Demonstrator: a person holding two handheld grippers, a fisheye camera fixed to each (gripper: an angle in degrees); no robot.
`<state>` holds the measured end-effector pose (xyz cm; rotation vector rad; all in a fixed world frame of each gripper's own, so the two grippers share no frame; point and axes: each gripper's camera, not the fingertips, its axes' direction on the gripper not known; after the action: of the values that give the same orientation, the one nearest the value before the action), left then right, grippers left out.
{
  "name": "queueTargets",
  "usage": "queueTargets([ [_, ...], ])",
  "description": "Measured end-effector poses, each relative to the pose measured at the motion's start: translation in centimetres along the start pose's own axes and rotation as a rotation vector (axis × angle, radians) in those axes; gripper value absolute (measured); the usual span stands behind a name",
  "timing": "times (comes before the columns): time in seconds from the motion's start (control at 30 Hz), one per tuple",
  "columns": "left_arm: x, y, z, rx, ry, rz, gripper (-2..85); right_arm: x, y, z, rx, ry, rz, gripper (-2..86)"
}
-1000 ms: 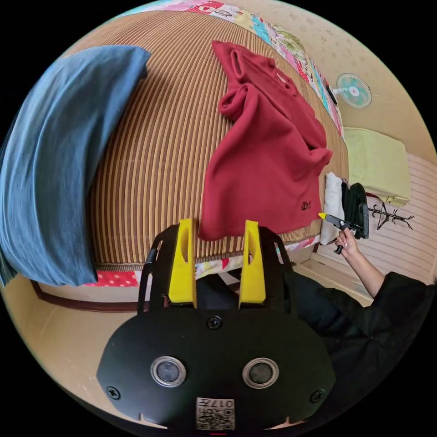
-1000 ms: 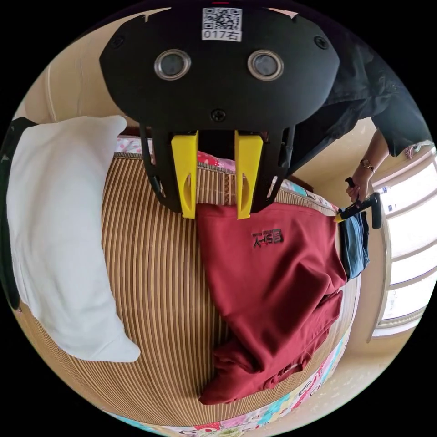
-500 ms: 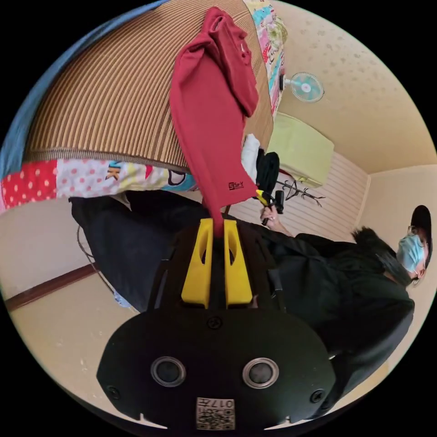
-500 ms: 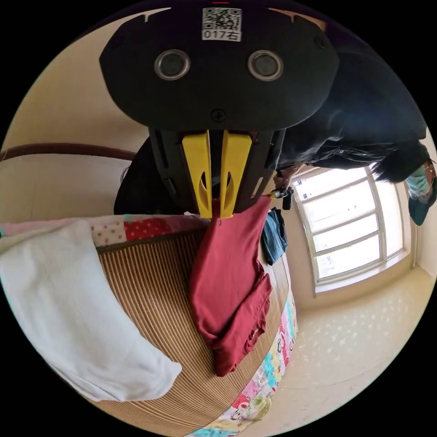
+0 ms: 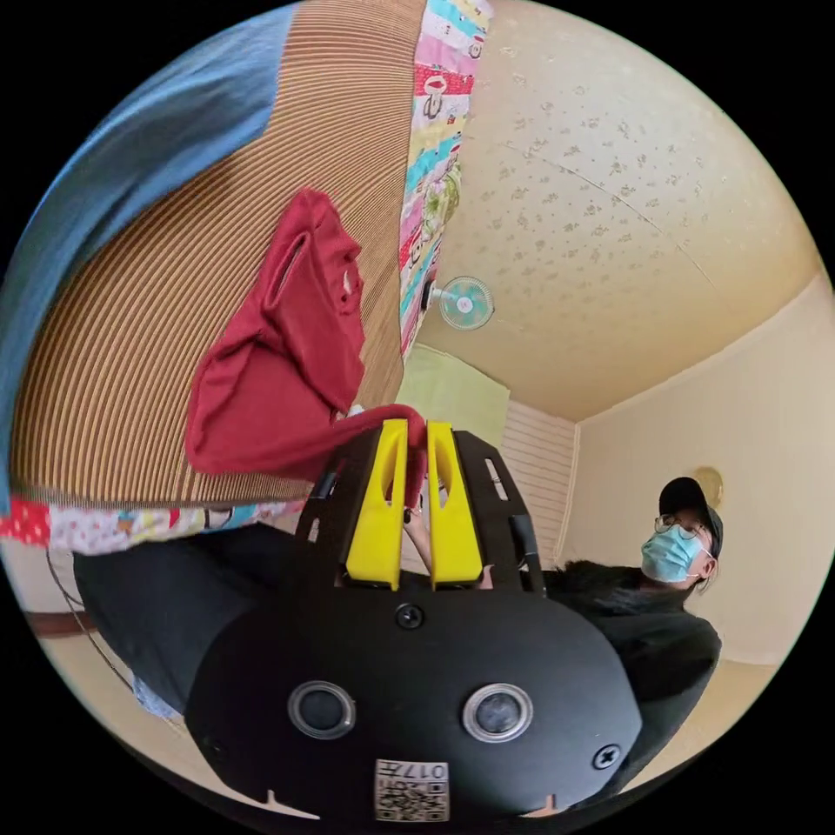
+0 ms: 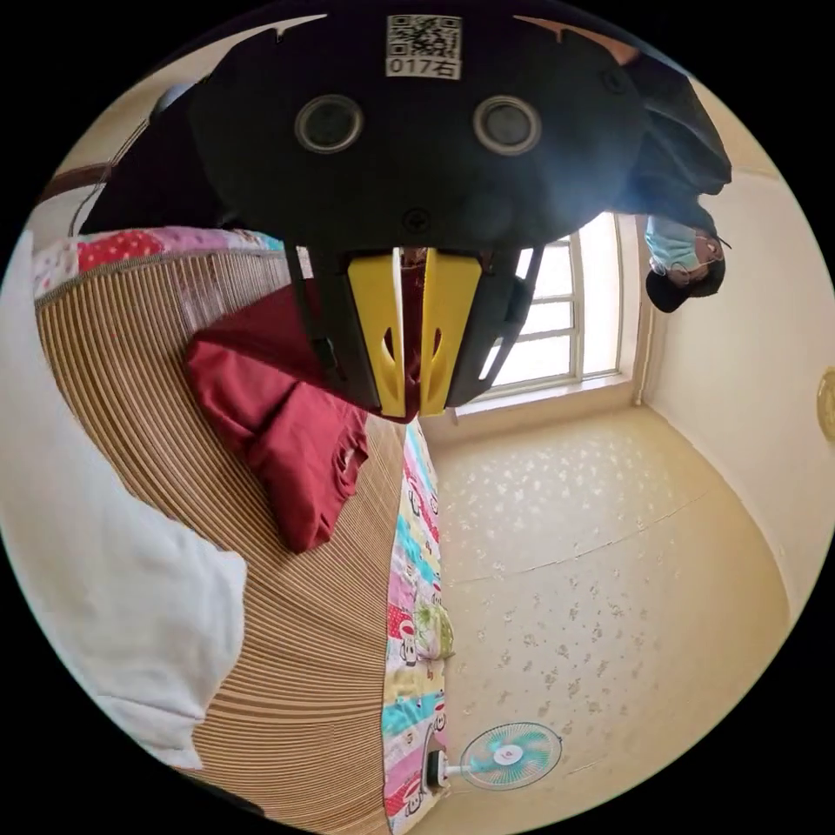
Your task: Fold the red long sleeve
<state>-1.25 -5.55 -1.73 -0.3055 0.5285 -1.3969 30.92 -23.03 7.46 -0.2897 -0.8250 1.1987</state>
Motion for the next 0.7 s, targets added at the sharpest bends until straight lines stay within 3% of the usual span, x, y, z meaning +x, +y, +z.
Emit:
queueTargets([
  [0.2, 3.1, -15.6, 3.9, 0.134, -0.134, 0.035, 7.3, -1.6, -10.5, 8.8, 0.14, 0.049, 0.068, 4.8],
  [0.33, 3.8, -17.2, 4.2, 0.223, -0.243, 0.052, 12.0, -3.1, -11.2, 11.9, 0.121, 0.189, 0.058, 6.4],
  [0.53, 0.9, -8.5, 6.3, 0.122, -0.696, 0.017, 16.5, -4.8, -5.3, 18.6, -0.183, 0.771, -0.279, 5.8],
  [0.6, -0.8, -5.5, 7.6, 0.054, -0.797, 0.013, 16.7, -2.9, -3.2, 21.4, -0.348, 1.034, -0.361, 4.0],
  [0.67, -2.5, -3.3, 8.9, -0.008, -0.859, -0.012, 16.7, -0.8, -2.6, 22.0, -0.394, 1.209, -0.34, 2.0],
  [0.7, -3.5, -2.5, 9.6, -0.038, -0.857, -0.025, 16.6, -0.1, -2.5, 22.0, -0.412, 1.199, -0.346, 1.4],
])
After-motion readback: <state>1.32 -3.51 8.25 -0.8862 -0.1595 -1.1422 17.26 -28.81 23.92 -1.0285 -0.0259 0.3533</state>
